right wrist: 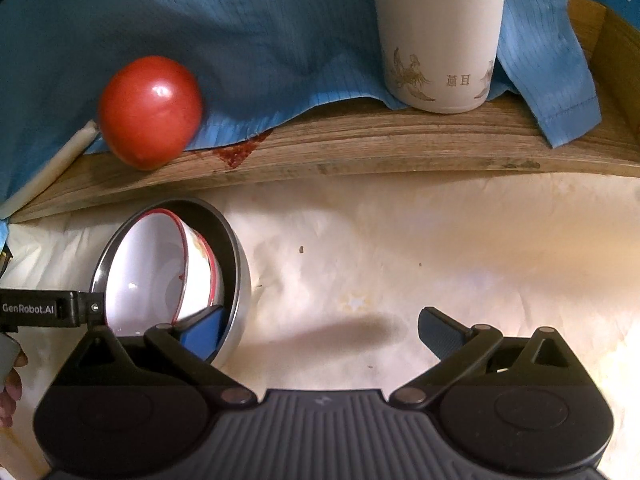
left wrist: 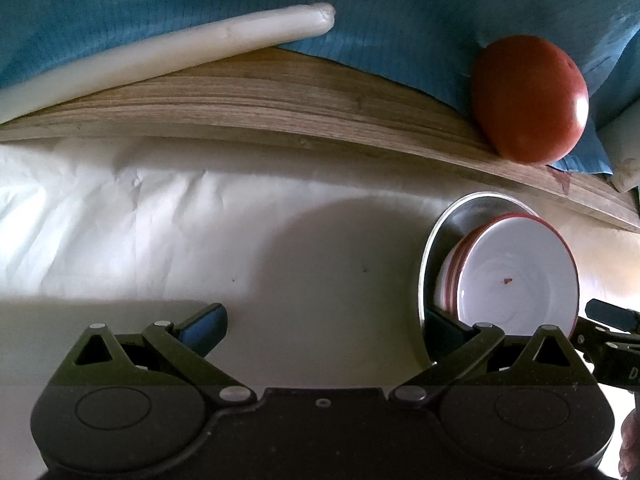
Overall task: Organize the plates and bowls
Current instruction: 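Close both grippers on the rim of the steel bowl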
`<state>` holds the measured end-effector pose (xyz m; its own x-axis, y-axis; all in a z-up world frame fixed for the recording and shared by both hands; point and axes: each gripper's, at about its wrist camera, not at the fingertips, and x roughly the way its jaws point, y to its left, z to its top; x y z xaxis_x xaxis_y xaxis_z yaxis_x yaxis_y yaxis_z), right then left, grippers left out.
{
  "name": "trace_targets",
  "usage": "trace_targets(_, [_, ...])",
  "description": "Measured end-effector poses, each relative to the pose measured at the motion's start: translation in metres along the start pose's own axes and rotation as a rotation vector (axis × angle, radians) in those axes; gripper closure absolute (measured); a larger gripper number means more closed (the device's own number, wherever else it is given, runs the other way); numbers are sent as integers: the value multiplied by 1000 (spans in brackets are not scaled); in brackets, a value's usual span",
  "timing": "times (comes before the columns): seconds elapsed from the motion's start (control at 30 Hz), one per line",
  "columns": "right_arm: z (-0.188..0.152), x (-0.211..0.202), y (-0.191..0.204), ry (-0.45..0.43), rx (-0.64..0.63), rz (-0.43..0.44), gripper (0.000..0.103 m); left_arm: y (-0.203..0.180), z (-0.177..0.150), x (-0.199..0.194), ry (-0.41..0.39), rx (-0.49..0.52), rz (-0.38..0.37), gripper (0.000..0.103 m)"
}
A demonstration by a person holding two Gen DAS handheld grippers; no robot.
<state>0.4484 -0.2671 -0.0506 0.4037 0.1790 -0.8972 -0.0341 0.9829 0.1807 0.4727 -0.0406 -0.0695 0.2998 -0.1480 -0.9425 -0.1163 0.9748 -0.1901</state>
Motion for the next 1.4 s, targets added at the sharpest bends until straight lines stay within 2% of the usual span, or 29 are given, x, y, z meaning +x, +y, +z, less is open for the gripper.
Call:
trace_targets(0.17, [-1,1,-3,-4,6,22,6,0,-4,-2,-8,0,-4,2])
trace_targets(0.23, [-1,1,-5,-4,17,45,11,0,-6,-3,-12,0,-7,3])
trace_targets(0.4, [-1,1,-8,-2,44,87,19,2,-9,-8,-24,-11,-31,12])
trace_targets(0.57, [-1,1,-17,5,78,134,28,1,-13,-14,-44,-31,-62,26])
trace_targets(0.6, [-1,1,-18,6,83,143,31,0,-14,-15,-45,-37,-68,27])
trace_targets(0.73, [-2,-1,-18,0,78,174,46,2,-18,-19,-47,-70,-118,44])
trace_targets(0.97, [0,0,-23,24,132,219,54,-1,-24,-22,-52,-106,-171,64])
trace_targets(1.07, [1,-1,-23,24,131,233,61,-2,-26,-23,-51,-113,-180,67])
trace_targets(1.2, [0,0,-20,21,138,284,84,4,-27,-19,-38,-157,-215,69])
trace_targets(1.23, [0,0,-19,21,136,291,87,5,-28,-18,-34,-171,-232,73])
trace_targets(1.33, [0,0,-17,20,137,289,88,9,-29,-16,-31,-198,-289,91])
trace_targets(1.4, [0,3,-18,19,146,292,88,6,-29,-17,-40,-171,-264,92])
